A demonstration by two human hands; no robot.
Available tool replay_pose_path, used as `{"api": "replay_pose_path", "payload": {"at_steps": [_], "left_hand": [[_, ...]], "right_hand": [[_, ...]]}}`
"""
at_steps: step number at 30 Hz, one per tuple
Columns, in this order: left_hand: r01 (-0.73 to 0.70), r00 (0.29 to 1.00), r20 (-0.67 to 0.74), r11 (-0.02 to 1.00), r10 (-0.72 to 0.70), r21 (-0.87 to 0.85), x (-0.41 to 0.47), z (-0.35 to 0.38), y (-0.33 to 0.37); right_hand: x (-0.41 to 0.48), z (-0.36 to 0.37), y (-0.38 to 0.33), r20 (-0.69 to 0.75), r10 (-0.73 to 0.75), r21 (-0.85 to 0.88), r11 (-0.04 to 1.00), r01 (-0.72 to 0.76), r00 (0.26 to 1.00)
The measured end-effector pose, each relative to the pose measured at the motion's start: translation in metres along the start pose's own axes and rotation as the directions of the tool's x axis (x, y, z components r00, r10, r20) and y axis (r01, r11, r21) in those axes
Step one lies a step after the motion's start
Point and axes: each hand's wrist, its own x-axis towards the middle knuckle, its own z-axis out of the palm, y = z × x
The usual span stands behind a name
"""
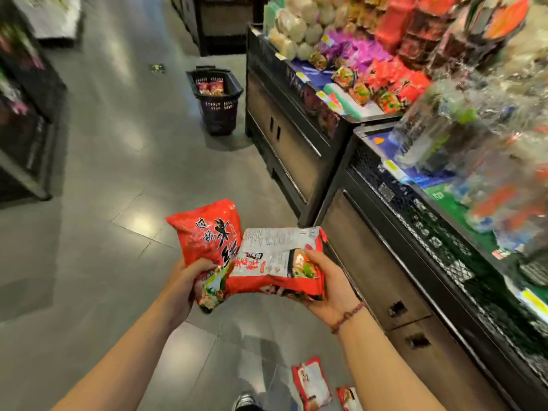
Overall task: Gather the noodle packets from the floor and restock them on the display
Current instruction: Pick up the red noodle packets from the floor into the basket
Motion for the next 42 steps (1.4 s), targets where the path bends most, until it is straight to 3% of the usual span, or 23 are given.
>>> {"api": "replay_pose_path", "payload": {"at_steps": [6,12,20,25,31,38,42], "left_hand": [[-0.056,0.991,-0.126,0.996,0.047,-0.063,0.031,-0.023,0.020],[-0.132,0.963,-0.249,0.986,0.103,-0.105,0.086,-0.050,0.045],[-0.090,0.984,-0.150,0.995,0.095,0.038,0.229,-0.036,0.109],[-0.051,0.992,-0.112,0.990,0.066,0.129,0.323,-0.019,0.156],[0.011,0.990,-0.138,0.999,-0.005,0.039,0.406,-0.031,0.198],[0.110,0.992,-0.051,0.993,-0.112,-0.034,0.509,-0.081,0.254],[0.175,0.984,-0.013,0.983,-0.176,-0.065,0.581,-0.118,0.299]], "right_hand": [[0.048,0.035,-0.017,0.047,0.126,-0.097,0.988,-0.121,0.991],[0.122,0.057,-0.059,0.040,0.081,-0.107,0.991,-0.076,0.996],[0.262,0.108,-0.153,0.087,0.083,-0.316,0.947,-0.052,0.993],[0.348,0.138,-0.220,0.189,0.132,-0.440,0.897,-0.036,0.973],[0.449,0.164,-0.257,0.251,0.142,-0.406,0.914,-0.030,0.957],[0.570,0.222,-0.283,0.244,0.024,-0.745,0.644,0.172,0.969],[0.642,0.280,-0.304,0.281,0.030,-0.727,0.659,0.193,0.959]]}}
